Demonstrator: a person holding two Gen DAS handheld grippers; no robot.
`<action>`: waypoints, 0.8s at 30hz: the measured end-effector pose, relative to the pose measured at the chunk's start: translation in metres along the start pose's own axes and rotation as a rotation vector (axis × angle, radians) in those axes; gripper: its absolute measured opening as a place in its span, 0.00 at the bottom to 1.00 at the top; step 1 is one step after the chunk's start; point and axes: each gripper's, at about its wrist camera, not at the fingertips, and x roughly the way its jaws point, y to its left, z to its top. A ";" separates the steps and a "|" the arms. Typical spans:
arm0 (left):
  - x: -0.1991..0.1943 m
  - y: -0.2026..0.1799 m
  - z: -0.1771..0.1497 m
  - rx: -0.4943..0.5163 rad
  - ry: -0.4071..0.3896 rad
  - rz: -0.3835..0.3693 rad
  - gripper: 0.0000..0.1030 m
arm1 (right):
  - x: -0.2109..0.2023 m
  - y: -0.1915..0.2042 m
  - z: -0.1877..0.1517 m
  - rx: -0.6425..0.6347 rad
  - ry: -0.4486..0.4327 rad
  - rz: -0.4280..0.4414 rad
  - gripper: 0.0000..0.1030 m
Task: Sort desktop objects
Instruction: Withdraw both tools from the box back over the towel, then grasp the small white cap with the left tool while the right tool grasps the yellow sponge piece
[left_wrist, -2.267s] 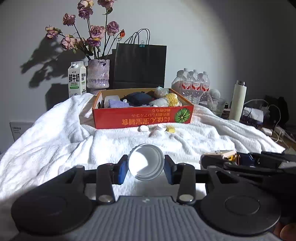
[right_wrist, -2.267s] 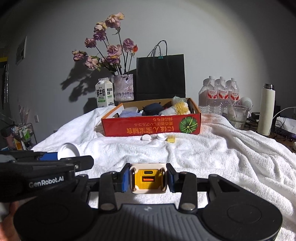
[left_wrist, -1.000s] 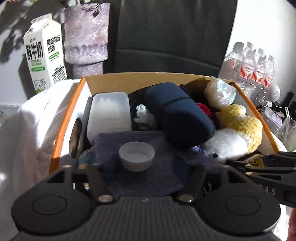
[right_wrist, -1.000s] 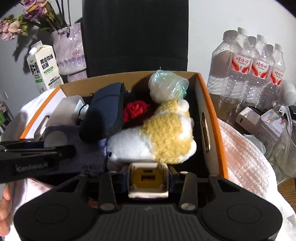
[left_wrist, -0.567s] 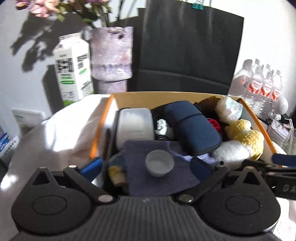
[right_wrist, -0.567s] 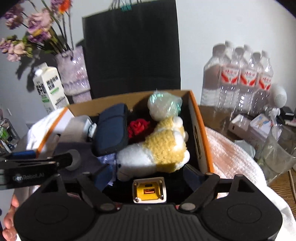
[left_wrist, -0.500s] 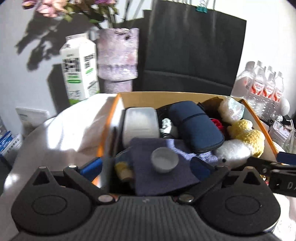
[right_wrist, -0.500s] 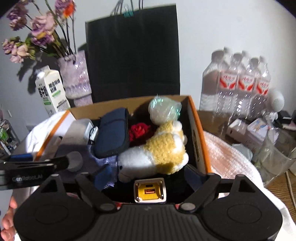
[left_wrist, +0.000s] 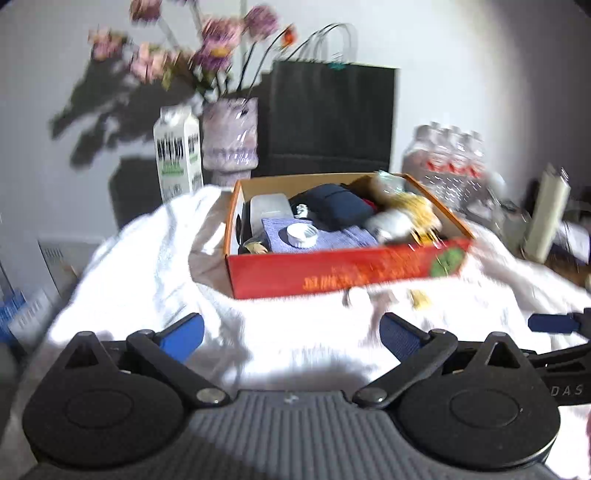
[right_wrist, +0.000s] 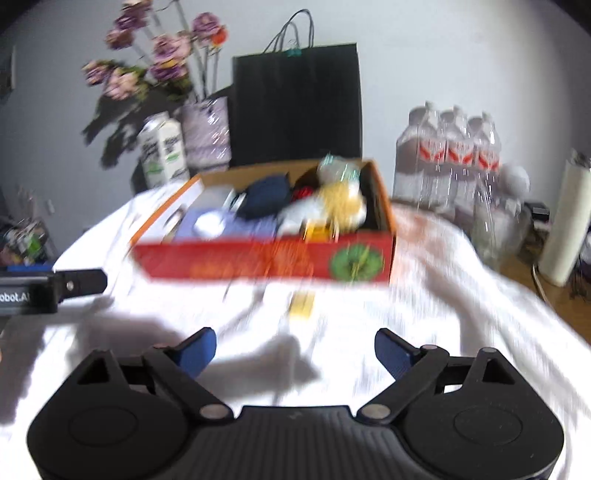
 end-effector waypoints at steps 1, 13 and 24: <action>-0.012 -0.005 -0.010 0.017 -0.018 0.011 1.00 | -0.010 0.003 -0.012 -0.001 -0.008 0.009 0.90; -0.093 -0.030 -0.102 -0.018 -0.047 -0.002 1.00 | -0.091 0.030 -0.100 -0.002 -0.154 -0.030 0.99; -0.057 -0.023 -0.078 -0.049 -0.047 -0.074 1.00 | -0.070 0.013 -0.088 0.033 -0.162 0.004 0.94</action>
